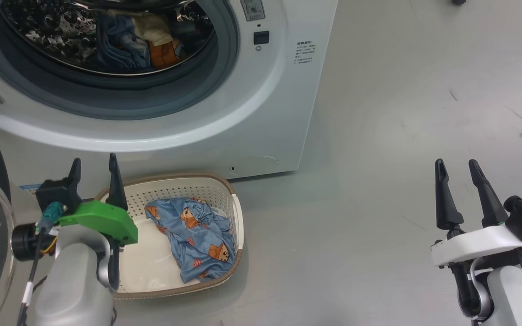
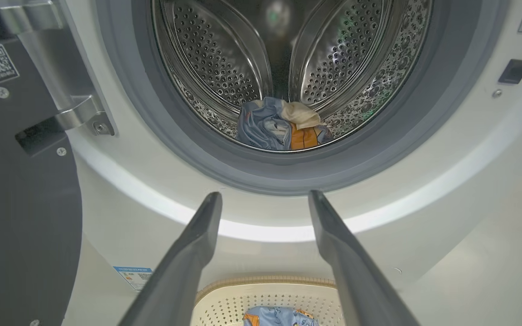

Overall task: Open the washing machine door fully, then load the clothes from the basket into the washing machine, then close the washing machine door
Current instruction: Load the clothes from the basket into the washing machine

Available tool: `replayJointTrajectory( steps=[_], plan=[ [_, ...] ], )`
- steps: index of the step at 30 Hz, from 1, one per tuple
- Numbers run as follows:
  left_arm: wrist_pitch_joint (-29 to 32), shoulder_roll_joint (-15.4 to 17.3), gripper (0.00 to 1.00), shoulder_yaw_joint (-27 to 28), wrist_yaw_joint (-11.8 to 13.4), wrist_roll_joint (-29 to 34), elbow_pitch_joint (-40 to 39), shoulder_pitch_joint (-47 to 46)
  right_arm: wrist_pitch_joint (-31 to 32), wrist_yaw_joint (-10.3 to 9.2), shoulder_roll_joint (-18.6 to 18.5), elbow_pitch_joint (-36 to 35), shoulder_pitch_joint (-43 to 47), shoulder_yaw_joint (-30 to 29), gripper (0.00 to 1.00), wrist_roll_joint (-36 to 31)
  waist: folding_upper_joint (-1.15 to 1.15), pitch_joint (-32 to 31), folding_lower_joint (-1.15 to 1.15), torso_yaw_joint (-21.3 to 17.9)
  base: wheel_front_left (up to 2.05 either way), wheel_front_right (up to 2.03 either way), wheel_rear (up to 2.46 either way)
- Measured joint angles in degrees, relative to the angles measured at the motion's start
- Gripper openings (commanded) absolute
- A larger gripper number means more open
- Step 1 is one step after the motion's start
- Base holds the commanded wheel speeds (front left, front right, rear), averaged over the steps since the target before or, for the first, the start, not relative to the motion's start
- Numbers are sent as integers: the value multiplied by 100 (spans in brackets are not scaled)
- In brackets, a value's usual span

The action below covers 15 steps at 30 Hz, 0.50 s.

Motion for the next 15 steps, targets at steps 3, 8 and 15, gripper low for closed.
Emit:
replayJointTrajectory(
  steps=[3, 8, 15],
  plan=[
    [0, 0, 100, -18, -16, -56, -122, 323, 0, 0, -27, -18, 66, -14, 100, -1, 0, -78, 0, 54, 0, 0, 0],
    [0, 2, 100, -46, -25, -321, -423, 770, 0, 0, -62, -16, 110, 2, 100, -9, 0, -225, 0, 127, 0, 0, 0],
    [1, 5, 100, -135, -9, -626, -948, 1357, 0, 0, -102, -19, 366, -18, 100, -15, 0, -448, 0, 202, 0, 0, 0]
  ],
)
